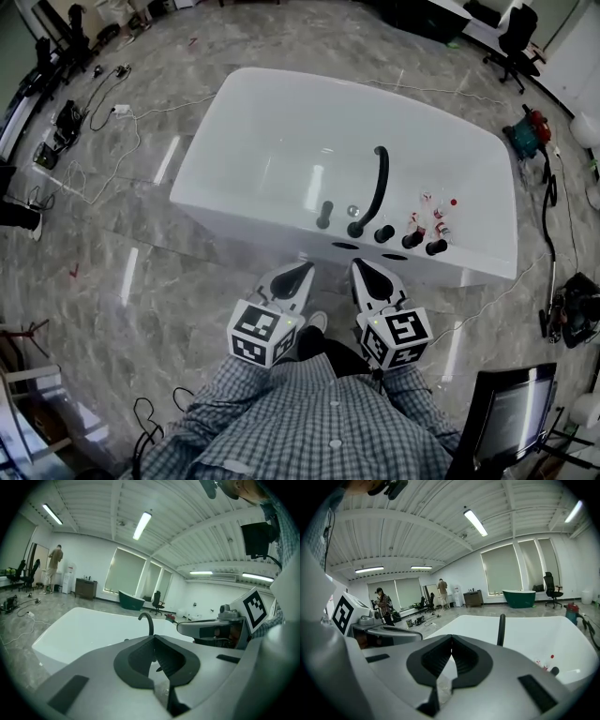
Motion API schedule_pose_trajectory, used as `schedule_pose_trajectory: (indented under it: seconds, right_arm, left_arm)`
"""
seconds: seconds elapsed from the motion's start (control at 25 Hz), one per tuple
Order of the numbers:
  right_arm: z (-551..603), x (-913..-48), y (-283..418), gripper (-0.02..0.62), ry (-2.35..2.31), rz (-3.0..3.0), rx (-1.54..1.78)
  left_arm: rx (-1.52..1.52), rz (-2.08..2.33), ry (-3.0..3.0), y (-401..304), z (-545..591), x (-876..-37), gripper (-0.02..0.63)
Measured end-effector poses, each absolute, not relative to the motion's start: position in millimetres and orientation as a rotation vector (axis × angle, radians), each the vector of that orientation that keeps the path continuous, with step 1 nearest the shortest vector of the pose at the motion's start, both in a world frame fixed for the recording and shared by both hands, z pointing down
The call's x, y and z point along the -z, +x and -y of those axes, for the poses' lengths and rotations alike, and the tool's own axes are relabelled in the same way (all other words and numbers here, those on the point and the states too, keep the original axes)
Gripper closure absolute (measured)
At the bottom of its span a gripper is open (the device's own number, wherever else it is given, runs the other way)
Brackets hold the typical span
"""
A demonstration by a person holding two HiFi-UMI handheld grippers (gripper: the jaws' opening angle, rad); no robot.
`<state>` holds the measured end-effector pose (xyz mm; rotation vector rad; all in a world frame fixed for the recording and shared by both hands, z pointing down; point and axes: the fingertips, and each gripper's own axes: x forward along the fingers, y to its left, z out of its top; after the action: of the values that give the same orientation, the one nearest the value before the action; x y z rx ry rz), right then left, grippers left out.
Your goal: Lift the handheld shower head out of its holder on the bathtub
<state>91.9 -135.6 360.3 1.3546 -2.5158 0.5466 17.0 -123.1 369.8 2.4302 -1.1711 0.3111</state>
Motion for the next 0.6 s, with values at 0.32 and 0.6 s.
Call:
schedule_pose_trajectory:
  seconds: [0.32, 0.6]
  right_arm:
    - [169.8, -379.0, 119.5, 0.580, 1.343, 2.506, -0.581]
    - [180.0, -401.4, 131.4, 0.580, 1.335, 2.489, -0.608]
  left_arm:
    - [-0.350, 1.208, 2.403, 26.2, 151.7, -381.5, 0.603]
    - [-0.401, 1.213, 2.356, 24.3, 158.4, -409.7, 0.603]
